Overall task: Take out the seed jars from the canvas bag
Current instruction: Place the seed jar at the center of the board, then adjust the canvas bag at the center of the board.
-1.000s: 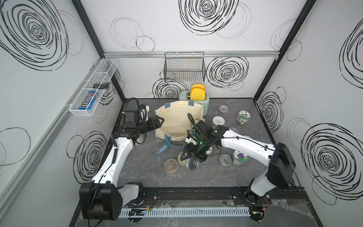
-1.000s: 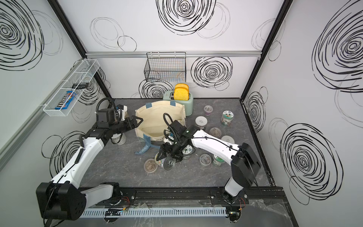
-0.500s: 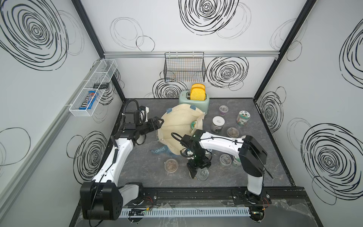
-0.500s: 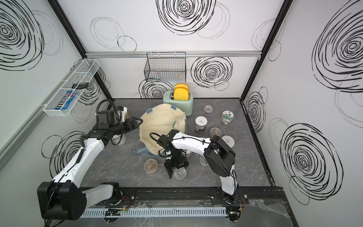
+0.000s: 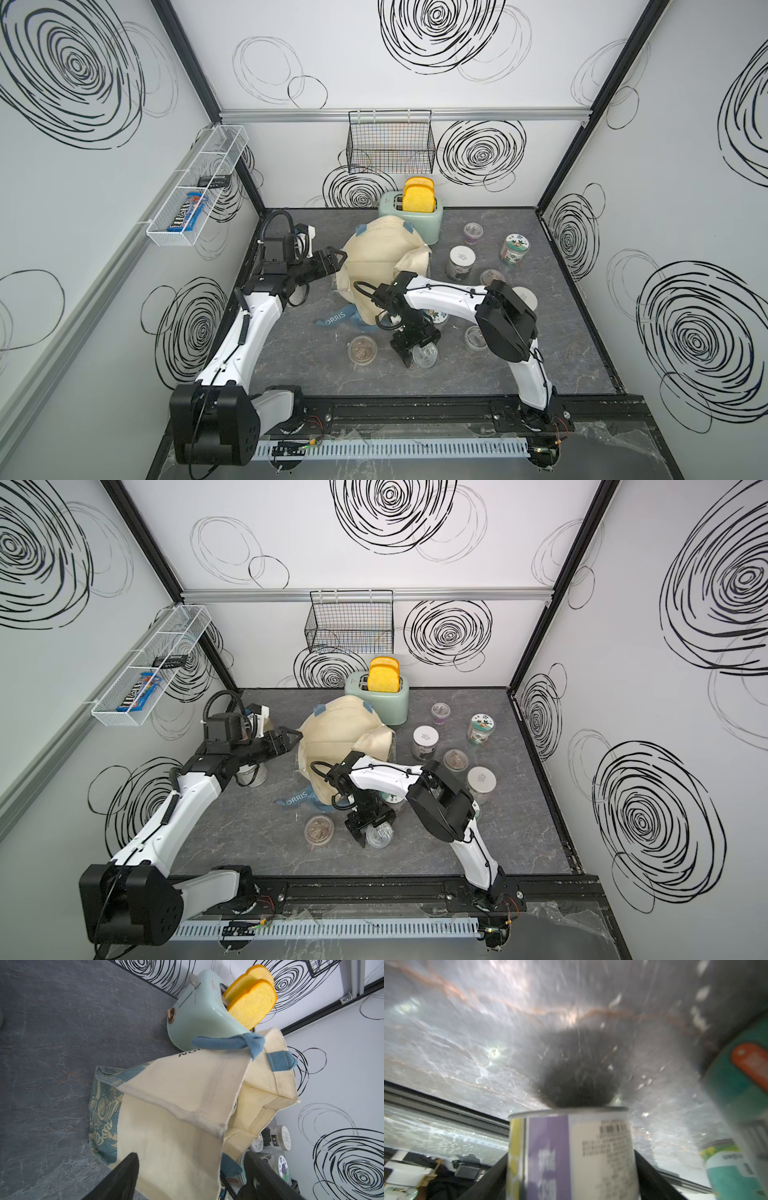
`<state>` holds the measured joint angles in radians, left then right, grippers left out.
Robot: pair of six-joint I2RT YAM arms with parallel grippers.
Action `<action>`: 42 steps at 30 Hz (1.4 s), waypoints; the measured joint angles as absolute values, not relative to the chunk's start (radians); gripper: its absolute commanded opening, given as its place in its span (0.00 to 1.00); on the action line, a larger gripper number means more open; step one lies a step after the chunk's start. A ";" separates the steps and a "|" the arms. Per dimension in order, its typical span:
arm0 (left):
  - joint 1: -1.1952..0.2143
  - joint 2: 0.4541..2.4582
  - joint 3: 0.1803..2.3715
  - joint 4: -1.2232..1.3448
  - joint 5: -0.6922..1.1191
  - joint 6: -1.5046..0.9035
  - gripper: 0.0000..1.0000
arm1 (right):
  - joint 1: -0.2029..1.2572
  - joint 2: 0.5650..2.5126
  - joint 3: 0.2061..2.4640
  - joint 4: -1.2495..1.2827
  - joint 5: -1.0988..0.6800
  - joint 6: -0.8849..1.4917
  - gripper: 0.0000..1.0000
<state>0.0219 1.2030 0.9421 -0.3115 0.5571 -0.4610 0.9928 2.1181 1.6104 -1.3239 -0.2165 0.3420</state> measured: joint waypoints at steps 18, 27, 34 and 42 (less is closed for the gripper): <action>-0.019 1.203 0.953 -0.343 0.472 -0.451 0.84 | 0.990 1.961 1.750 -1.318 -0.283 0.385 0.97; -0.118 1.224 1.059 -0.399 0.329 -0.414 0.84 | 0.948 1.620 1.689 -1.234 -0.401 0.404 0.97; -0.111 1.328 1.267 -0.486 0.225 -0.368 0.89 | 0.792 1.601 1.709 -1.068 -0.399 0.406 0.97; -0.096 1.527 1.485 -0.533 0.154 -0.312 0.88 | 0.710 1.732 1.926 -0.841 -0.301 0.403 0.89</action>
<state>-0.0963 1.5272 1.4845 -0.5335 0.1535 -0.3122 0.7101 1.7325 1.9263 -0.8410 -0.3008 0.4030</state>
